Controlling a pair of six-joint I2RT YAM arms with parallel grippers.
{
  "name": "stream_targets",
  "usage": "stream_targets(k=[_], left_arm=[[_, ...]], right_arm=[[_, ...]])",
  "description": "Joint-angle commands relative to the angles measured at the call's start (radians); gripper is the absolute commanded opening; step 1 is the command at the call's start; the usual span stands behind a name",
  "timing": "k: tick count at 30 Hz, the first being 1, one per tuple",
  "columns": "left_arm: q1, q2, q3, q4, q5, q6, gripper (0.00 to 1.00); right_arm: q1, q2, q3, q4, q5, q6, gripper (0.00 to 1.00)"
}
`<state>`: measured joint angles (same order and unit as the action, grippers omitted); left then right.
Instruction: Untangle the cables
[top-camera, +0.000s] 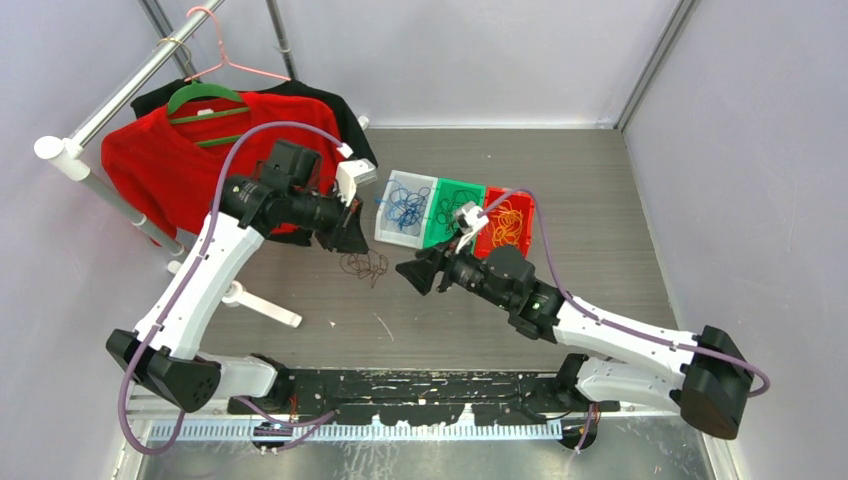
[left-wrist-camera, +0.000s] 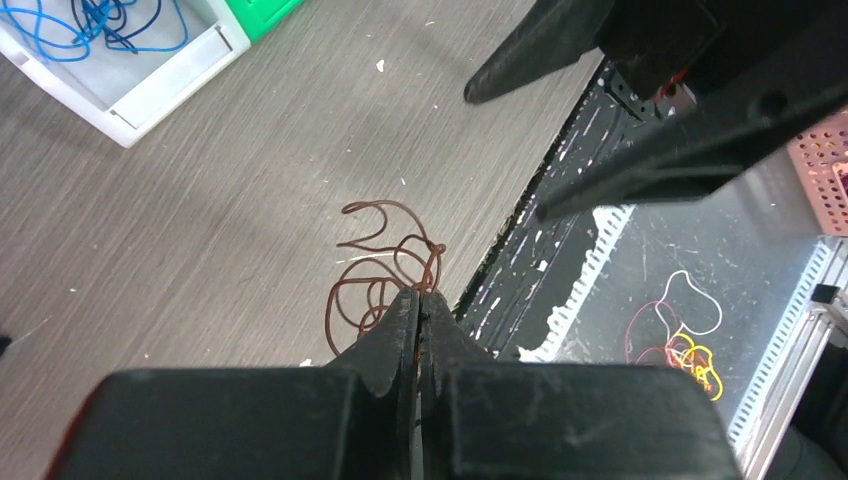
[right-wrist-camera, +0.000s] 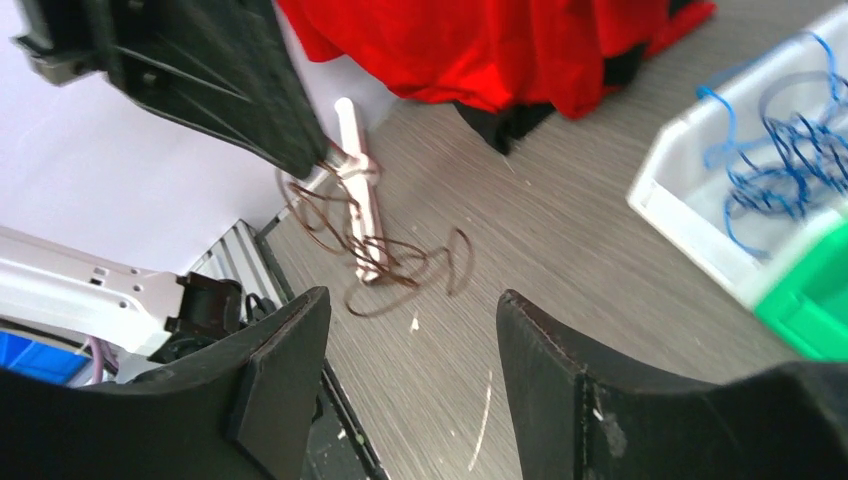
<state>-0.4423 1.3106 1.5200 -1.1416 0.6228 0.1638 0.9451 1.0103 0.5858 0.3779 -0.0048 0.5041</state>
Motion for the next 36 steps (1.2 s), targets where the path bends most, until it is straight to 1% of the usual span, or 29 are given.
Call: stream_targets(k=[1,6,11,14,17,22,23,27,31,36], left_arm=[[0.002,-0.019,0.035,-0.004,0.04,-0.064,0.0],[0.002,-0.028,0.034,-0.021,0.037,-0.076,0.0],[0.002,-0.033,0.041,-0.035,0.049,-0.083,0.0],[0.002,-0.034,0.05,-0.046,0.092,-0.096,0.0],[0.002,-0.033,0.054,-0.062,0.137,-0.105,0.0],[0.002,-0.033,0.063,-0.083,0.2,-0.107,0.0],[0.002,-0.033,0.068,-0.09,0.214,-0.107,0.0],[0.001,-0.029,0.101,-0.118,0.268,-0.107,0.0],[0.002,-0.025,0.152,-0.15,0.285,-0.1,0.0],[0.003,-0.018,0.227,-0.19,0.299,-0.081,0.0]], right_arm=[[0.063,0.071,0.14,0.091,0.018,-0.145,0.67],[0.112,0.15,0.201,0.078,0.056,-0.233,0.67],[0.134,0.192,0.219,0.097,0.113,-0.268,0.65],[0.151,0.212,0.236,0.095,0.181,-0.313,0.64],[0.17,0.232,0.242,0.129,0.265,-0.364,0.63],[0.185,0.297,0.262,0.184,0.311,-0.413,0.63],[0.187,0.316,0.258,0.208,0.345,-0.419,0.63],[0.187,0.375,0.26,0.251,0.368,-0.425,0.62],[0.187,0.402,0.206,0.313,0.389,-0.405,0.62],[0.187,0.397,0.113,0.361,0.426,-0.376,0.62]])
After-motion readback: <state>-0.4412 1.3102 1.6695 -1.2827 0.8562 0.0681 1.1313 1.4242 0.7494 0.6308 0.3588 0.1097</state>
